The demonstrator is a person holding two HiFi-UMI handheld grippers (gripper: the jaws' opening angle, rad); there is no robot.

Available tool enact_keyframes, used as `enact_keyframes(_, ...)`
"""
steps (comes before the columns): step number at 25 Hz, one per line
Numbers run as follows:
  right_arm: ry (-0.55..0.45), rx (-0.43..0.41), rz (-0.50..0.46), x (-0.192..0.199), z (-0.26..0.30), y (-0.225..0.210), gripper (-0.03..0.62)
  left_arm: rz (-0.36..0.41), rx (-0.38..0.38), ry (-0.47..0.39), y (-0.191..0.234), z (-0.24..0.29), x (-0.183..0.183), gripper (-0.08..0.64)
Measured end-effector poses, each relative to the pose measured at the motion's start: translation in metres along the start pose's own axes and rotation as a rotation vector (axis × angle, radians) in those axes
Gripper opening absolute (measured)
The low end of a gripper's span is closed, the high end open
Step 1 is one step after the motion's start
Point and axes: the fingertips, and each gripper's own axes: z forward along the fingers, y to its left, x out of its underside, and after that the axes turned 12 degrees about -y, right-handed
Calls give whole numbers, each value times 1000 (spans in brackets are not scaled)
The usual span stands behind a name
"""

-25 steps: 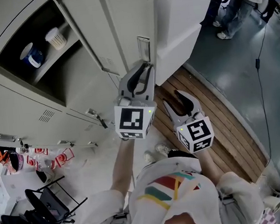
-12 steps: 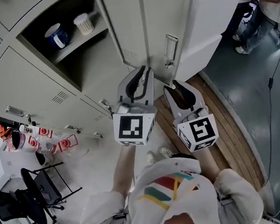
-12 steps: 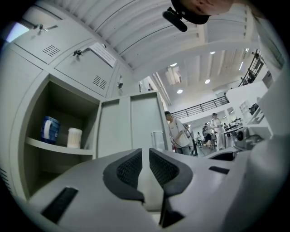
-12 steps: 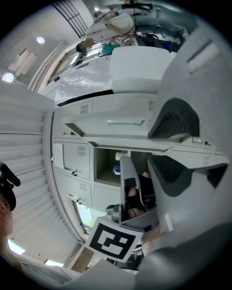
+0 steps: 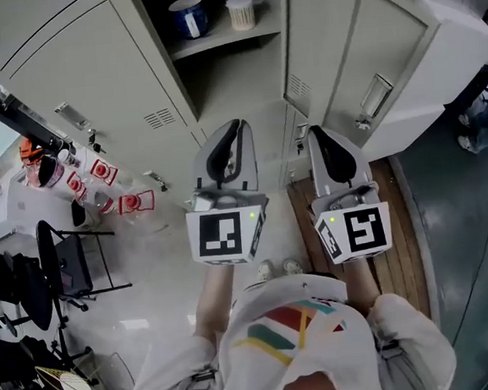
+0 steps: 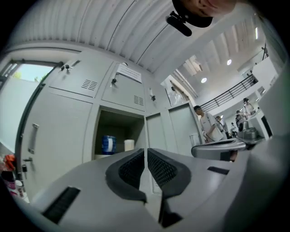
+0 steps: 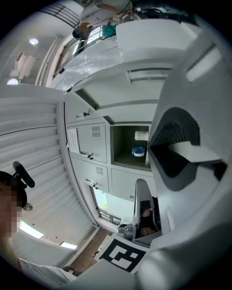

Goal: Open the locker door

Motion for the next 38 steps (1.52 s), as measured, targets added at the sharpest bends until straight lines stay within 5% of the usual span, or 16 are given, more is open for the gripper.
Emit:
enact_keyframes(6,-41,-111,48,-4,18,43,5,86,-206,10,46,-49,-20,31)
enact_keyframes(11,-38,-186,52,2,23,75,5,231,-314,62,69,-84,-18,17)
enact_keyframes(16,-5,-247,68,17,23,100,5,204,-409,101,82,-116,-8,15)
enact_keyframes(24,42,-320,75,34,20,126,5,217,-437,108,84,-126,-7,15)
enact_keyframes(38,50,-316,65,40,26,123,5,221,-457,95,91,-124,-8,15)
